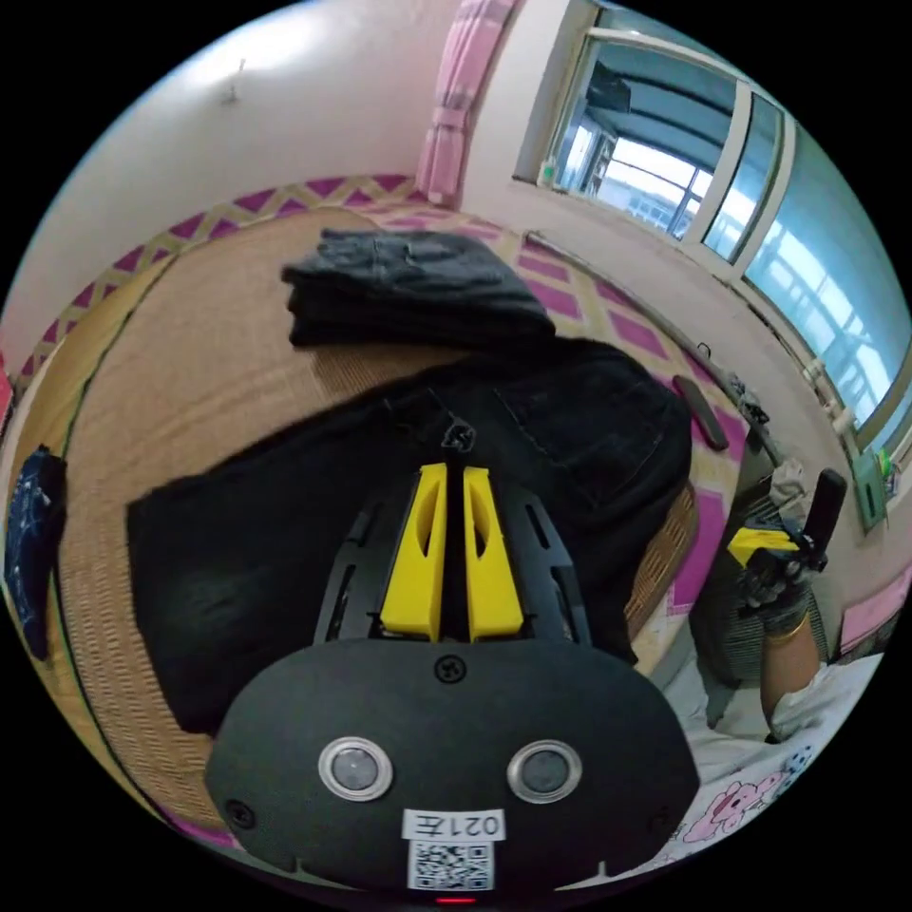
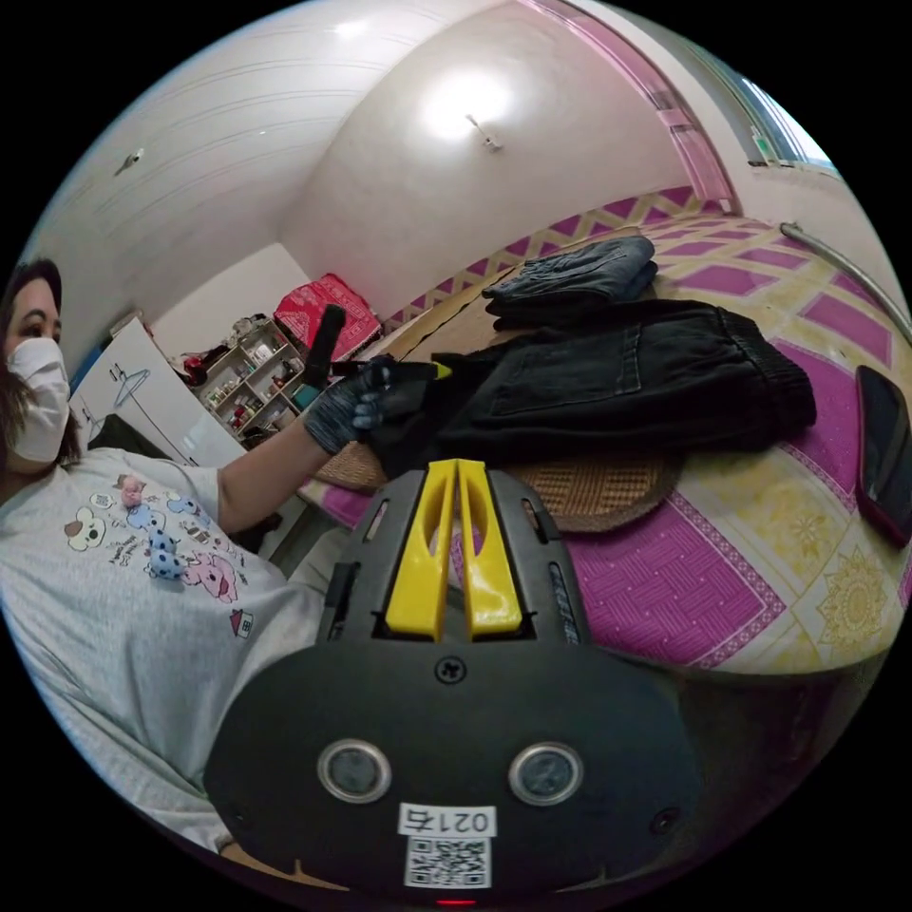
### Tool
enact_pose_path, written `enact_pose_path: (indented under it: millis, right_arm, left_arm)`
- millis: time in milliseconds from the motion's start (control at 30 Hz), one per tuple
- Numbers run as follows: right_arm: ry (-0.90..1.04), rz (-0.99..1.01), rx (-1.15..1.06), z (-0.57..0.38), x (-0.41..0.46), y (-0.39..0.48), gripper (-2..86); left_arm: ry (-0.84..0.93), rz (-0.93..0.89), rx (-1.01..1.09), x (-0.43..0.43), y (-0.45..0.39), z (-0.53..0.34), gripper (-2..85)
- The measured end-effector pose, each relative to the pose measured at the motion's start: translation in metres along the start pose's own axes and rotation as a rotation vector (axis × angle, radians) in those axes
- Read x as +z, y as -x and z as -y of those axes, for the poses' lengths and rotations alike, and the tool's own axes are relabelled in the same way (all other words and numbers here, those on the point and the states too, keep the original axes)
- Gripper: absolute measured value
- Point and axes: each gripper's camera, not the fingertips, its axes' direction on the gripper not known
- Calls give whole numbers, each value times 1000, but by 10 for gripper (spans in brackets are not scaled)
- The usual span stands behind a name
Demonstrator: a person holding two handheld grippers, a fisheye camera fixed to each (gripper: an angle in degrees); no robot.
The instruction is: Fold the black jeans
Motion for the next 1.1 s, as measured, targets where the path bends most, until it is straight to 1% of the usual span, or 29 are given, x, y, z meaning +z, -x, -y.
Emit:
enact_pose_path:
  millis: [33,133,200,233,300,333,367,400,467,500,567,700,767,900,967,1067,1100]
  right_arm:
    - [-2,-2,1,-1,-3,-1,-4]
    - [-23,-28,14,-5,-19,-9,-1]
    - [-52,-67,57,-5,-31,-21,8]
    - [-63,-87,82,-5,-34,-25,15]
    - [-140,-162,222,-6,-48,-49,51]
    - [-165,-170,269,-6,-52,-56,63]
    - [-219,-165,361,-9,-62,-73,79]
    - [-274,-146,460,-12,-72,-90,93]
    - [-341,-119,585,-17,-84,-113,113]
    - [-366,-123,650,-18,-89,-125,125]
    - [-373,-127,712,-14,-90,-139,133]
    - [-378,-117,753,6,-79,-147,136]
    - [-385,-108,771,14,-74,-151,132]
    - [-417,-44,831,29,-62,-179,108]
    - [-428,-12,849,36,-54,-186,102]
    - [-418,53,849,51,-40,-185,78]
    - [-450,51,827,57,-39,-172,62]
  left_arm:
    - [-22,-19,-23,10,-6,-5,-4]
    - [-116,-12,-6,7,-28,-8,-2]
    - [-128,-24,17,16,-41,-8,4]
    - [-101,-41,26,33,-47,-9,9]
    - [27,-67,18,72,-51,-12,27]
    - [38,-110,7,86,-50,-19,37]
    - [-14,-143,10,82,-50,-26,46]
    - [-23,-159,23,80,-51,-28,50]
    - [-34,-233,104,75,-60,-37,63]
    - [-36,-235,120,74,-62,-41,62]
    - [-51,-222,154,66,-65,-55,56]
    - [-84,-240,138,52,-55,-79,29]
    - [-104,-261,99,44,-41,-97,1]
    - [-140,-277,35,32,-19,-121,-8]
    - [-153,-258,19,24,-10,-135,-9]
    - [-168,-253,-8,15,5,-150,-9]
    - [-170,-251,-12,13,8,-153,-9]
